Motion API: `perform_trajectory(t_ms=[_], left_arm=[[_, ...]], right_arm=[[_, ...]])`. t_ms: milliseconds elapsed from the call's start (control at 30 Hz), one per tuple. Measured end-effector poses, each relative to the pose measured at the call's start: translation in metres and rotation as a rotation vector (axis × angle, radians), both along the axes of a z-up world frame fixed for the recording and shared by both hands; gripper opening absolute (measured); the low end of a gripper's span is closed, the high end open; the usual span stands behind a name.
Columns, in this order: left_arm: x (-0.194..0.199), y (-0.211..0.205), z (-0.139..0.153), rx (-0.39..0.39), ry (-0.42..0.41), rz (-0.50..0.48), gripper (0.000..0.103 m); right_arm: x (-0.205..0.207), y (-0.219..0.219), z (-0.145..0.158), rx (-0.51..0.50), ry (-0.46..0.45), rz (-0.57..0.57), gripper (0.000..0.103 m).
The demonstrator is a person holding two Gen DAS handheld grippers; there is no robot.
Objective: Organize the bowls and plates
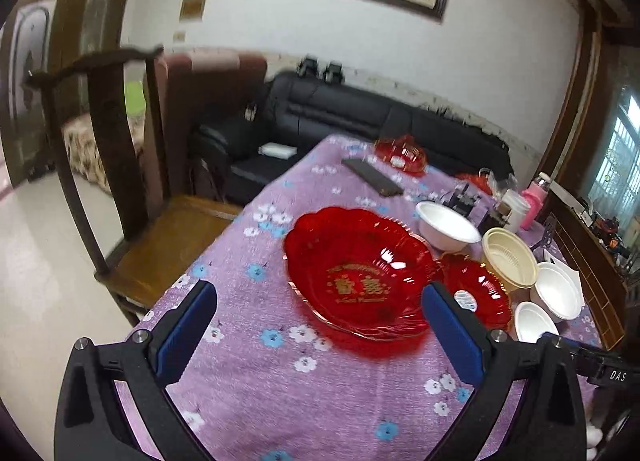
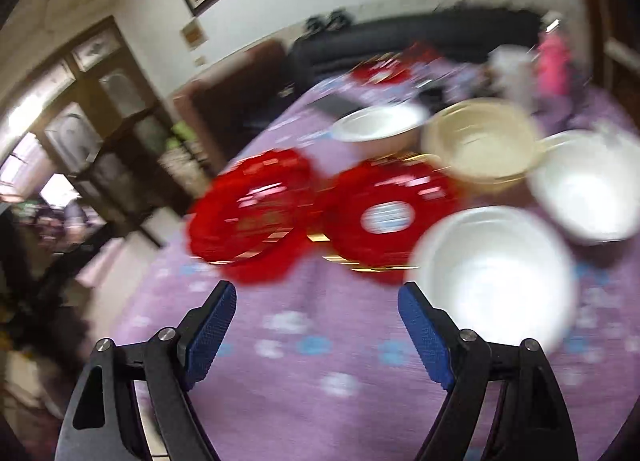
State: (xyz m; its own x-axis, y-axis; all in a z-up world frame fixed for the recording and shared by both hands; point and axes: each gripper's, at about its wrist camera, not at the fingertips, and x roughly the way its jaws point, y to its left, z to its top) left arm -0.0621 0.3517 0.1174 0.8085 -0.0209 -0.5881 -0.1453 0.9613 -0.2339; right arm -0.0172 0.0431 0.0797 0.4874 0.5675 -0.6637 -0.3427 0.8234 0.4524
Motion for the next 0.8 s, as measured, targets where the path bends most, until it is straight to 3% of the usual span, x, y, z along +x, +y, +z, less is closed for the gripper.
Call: perform_trajectory(t_ms=[133, 233, 500, 733, 767, 800], left_arm=[[0.034, 0.023, -0.016, -0.041, 0.115, 0.000, 0.102], [0.063, 0.038, -0.031, -0.123, 0.187, -0.024, 0.102], [0.127, 0.061, -0.053, -0.257, 0.249, -0.063, 0.096], [0.167, 0.047, -0.078, -0.229, 0.330, -0.107, 0.096], [0.171, 0.045, -0.081, -0.221, 0.340, -0.108, 0.093], [0.174, 0.042, -0.085, -0.213, 0.353, -0.115, 0.075]], right_arm=[[0.029, 0.028, -0.011, 0.049, 0.067, 0.019, 0.072], [0.055, 0.043, -0.017, 0.045, 0.109, 0.000, 0.062], [0.107, 0.066, -0.023, -0.075, 0.146, -0.066, 0.044], [0.131, 0.081, -0.041, -0.158, 0.158, -0.081, 0.044], [0.132, 0.084, -0.041, -0.168, 0.154, -0.080, 0.044], [0.131, 0.086, -0.042, -0.176, 0.149, -0.075, 0.041]])
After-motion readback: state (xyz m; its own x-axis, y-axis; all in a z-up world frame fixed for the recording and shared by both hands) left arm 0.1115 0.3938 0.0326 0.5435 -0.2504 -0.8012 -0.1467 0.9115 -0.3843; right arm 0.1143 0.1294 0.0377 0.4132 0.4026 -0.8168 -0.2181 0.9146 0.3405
